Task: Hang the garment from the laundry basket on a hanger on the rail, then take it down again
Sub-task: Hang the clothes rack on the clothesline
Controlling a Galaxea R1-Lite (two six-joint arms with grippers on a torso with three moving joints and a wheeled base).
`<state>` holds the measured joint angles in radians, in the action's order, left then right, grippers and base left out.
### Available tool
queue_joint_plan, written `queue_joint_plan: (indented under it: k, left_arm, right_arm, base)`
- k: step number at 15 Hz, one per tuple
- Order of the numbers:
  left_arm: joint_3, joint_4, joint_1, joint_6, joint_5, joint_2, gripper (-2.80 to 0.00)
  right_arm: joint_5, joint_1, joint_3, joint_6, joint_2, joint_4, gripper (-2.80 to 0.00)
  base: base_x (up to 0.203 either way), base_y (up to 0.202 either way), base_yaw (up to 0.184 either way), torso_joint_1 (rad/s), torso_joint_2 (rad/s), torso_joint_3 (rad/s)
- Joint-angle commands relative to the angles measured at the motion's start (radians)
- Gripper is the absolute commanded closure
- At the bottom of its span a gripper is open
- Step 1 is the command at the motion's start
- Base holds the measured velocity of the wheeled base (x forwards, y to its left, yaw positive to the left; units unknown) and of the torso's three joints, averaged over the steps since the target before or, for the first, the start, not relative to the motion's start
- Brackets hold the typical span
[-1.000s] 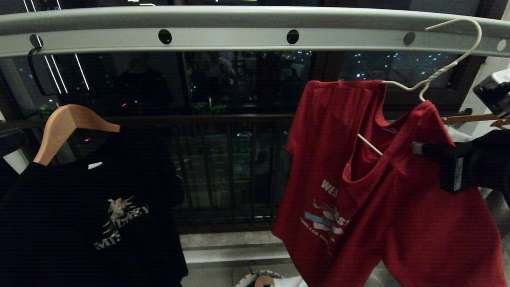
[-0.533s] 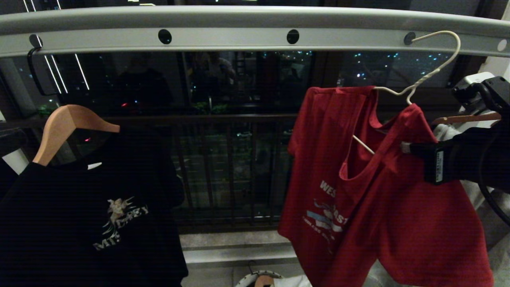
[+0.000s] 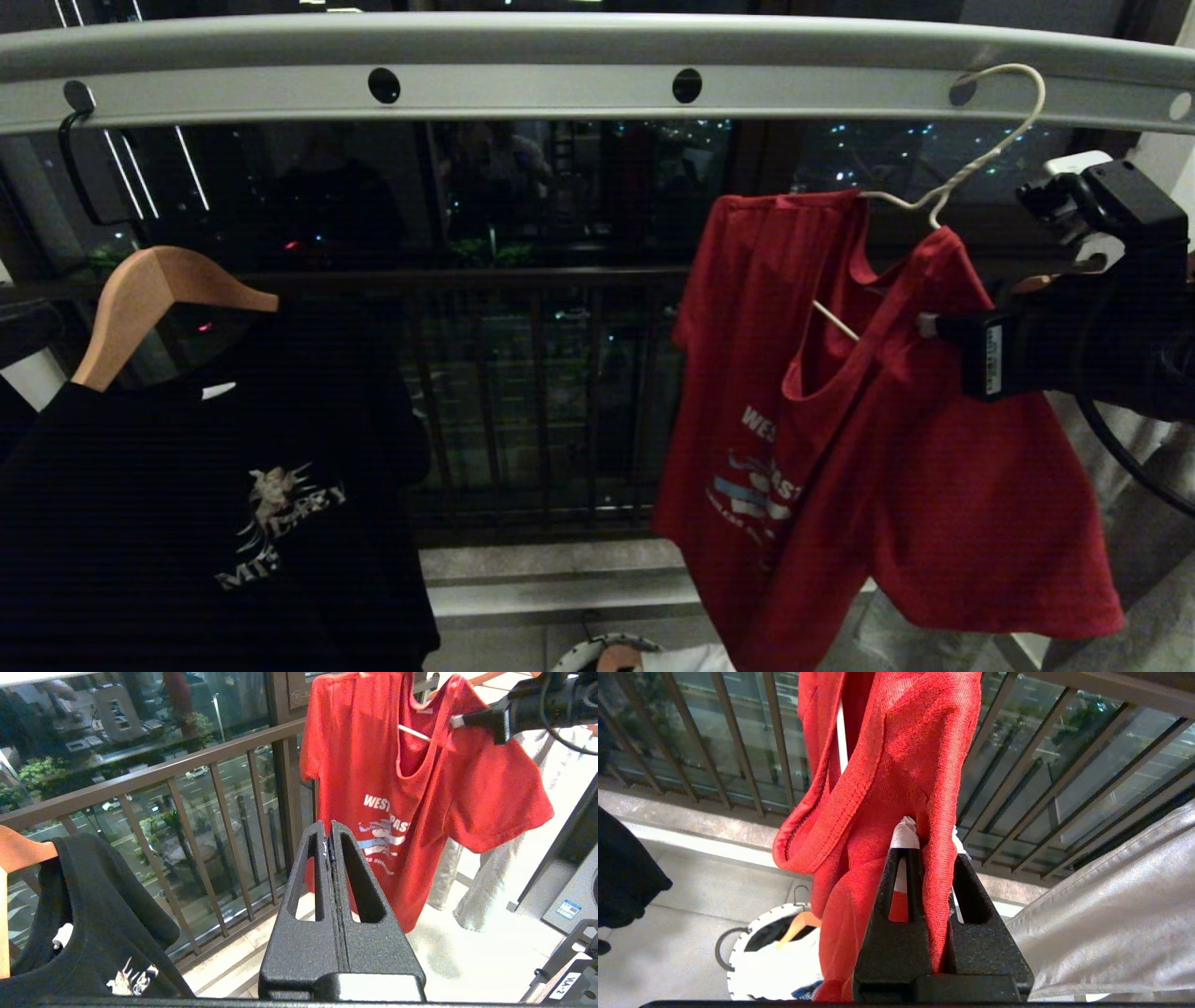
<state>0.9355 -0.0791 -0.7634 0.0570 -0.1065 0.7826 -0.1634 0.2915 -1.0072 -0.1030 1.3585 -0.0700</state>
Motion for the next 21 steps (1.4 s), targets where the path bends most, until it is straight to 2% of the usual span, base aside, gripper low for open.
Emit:
queue_joint_plan:
  k: [1,16,17,18,21]
  left_arm:
    - [0.000,-0.001,-0.001,0.001,-0.001,0.000,0.00]
    - [0.002,-0.001,0.000,0.001,-0.001,-0.005,0.00]
    - [0.002,-0.001,-0.001,0.001,-0.001,-0.005,0.00]
    - [0.002,-0.001,0.001,0.001,-0.001,-0.005,0.00]
    - [0.002,-0.001,-0.001,0.001,-0.001,-0.005,0.00]
  right_arm:
    - [-0.001,-0.002,-0.001,-0.001,0.024,0.001,0.00]
    - [-0.007,-0.005,0.041,-0.039,0.005,0.016,0.00]
    - [-0.007,-0.005,0.042,-0.040,-0.001,0.016,-0.41]
    - [-0.007,-0.005,0.042,-0.044,-0.003,0.016,-2.80]
    - [-0.007,-0.005,0.057,-0.046,-0.010,0.013,-2.80]
  base:
    - [0.000,0.000,0.000,0.000,0.00,0.000]
    - [0.000,0.000,0.000,0.000,0.00,0.000]
    - [0.000,0.000,0.000,0.000,0.00,0.000]
    - [0.000,0.000,0.000,0.000,0.00,0.000]
    - [0.000,0.000,0.000,0.000,0.00,0.000]
